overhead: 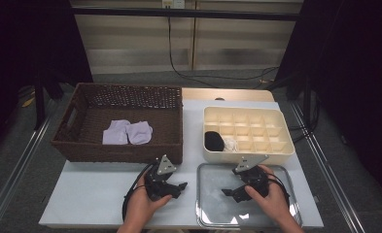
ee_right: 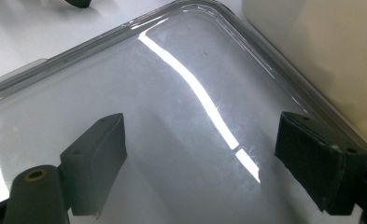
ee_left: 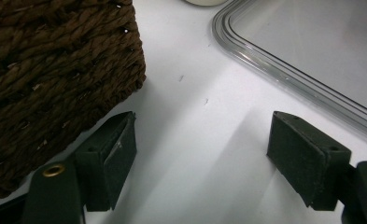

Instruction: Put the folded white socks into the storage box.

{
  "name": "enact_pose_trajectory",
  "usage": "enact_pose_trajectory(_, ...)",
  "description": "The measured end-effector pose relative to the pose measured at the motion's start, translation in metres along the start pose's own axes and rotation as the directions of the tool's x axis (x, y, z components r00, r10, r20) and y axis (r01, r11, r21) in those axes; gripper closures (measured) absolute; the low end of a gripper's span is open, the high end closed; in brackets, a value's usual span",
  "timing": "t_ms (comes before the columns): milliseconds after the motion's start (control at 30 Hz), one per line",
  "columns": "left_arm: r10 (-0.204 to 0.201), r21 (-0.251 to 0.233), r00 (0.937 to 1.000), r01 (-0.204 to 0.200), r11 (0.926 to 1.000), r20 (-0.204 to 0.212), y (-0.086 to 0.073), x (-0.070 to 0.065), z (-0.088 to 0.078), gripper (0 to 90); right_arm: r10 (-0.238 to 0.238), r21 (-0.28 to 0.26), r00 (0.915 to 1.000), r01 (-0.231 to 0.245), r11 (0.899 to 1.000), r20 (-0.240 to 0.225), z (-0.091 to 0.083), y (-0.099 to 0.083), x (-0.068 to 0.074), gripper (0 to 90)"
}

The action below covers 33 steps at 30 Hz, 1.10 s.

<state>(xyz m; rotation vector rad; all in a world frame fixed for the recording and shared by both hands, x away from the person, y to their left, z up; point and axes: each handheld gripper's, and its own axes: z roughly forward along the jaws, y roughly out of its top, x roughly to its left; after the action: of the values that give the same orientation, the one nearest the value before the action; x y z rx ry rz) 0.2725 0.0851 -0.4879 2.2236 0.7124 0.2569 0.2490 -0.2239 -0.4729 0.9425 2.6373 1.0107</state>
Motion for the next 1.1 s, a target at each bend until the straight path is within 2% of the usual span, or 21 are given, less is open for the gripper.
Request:
enact_pose_trajectory(100,0.0,0.003,1.0,0.0,1.0,0.001,0.0,0.0,0.0,22.1,-0.02,-0.016,0.9995,0.021,1.0,0.023,0.001,-0.003,0.002,14.9)
enact_pose_trajectory(300,0.009,0.008,1.0,-0.009,0.9999,-0.002,0.0,0.0,0.0,21.4,-0.024,-0.067,0.9968,0.029,0.997,0.076,0.004,-0.01,0.009,13.1)
enact_pose_trajectory(367,0.014,0.008,0.9999,-0.014,0.9999,-0.007,0.0,0.0,0.0,21.3,-0.014,-0.095,0.9968,0.021,0.995,0.079,0.006,-0.012,0.009,13.0)
enact_pose_trajectory(800,0.018,0.016,0.9996,-0.018,0.9997,0.023,0.001,-0.001,0.001,16.2,-0.015,-0.102,0.9966,0.023,0.994,0.081,0.006,-0.013,0.01,13.0)
enact_pose_trajectory(1100,0.023,0.016,0.9995,-0.024,0.9996,0.021,0.001,-0.001,0.001,15.6,-0.015,-0.102,0.9967,0.023,0.995,0.08,0.006,-0.013,0.01,13.0)
